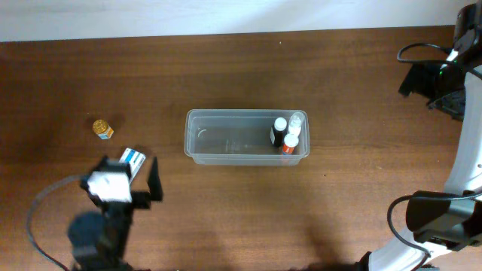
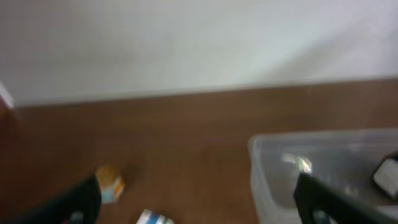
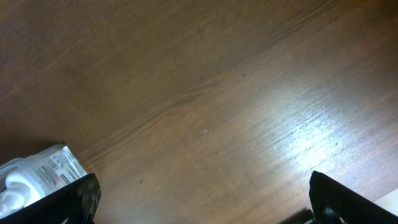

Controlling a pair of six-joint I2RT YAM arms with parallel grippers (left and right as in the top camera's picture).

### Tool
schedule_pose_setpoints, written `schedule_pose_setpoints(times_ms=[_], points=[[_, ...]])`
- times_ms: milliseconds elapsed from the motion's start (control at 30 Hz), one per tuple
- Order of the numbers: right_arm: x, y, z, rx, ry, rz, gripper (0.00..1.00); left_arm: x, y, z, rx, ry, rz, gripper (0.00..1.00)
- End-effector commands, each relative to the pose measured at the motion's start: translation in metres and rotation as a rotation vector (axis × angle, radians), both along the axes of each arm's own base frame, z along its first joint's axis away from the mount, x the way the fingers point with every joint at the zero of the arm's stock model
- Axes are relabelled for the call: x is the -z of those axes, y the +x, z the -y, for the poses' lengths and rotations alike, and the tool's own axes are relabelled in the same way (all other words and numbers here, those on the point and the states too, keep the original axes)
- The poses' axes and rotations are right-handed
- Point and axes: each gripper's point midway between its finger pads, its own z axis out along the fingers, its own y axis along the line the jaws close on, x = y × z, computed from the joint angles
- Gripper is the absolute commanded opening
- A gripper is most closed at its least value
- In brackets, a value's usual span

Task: Pack container
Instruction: 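Move the left gripper down over the white Panadol box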

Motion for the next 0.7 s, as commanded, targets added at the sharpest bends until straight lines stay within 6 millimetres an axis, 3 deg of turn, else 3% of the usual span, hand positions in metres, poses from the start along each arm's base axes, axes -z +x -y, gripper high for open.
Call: schedule_pose_setpoints(times_ms=[0,133,300,433,667], points=[[-0.013,-0.002,0.001,0.018,-0.004,0.044,0.98,-0.024,0.026,0.0,0.064,-0.014,-0.155,0.99],[-0.013,-0.002,0.001,0.018,-0.004,0.044,0.98,-0.033,0.042,0.007,0.129,-0.082,-0.427,0.99],[-0.013,-0.002,0.001,0.018,-0.005,0.044,0.98,-0.03,0.035,0.0,0.12,-0.082,-0.724,0.99],[-0.013,-0.002,0.001,0.018,-0.004,0.044,0.99,-0.016,0.036,-0.013,0.075,-0.043,-0.885,0.99],[-0.013,-0.002,0.001,0.018,-0.004,0.044,0.98,0.026,0.041,-0.04,-0.019,-0.003,-1.061,1.0]])
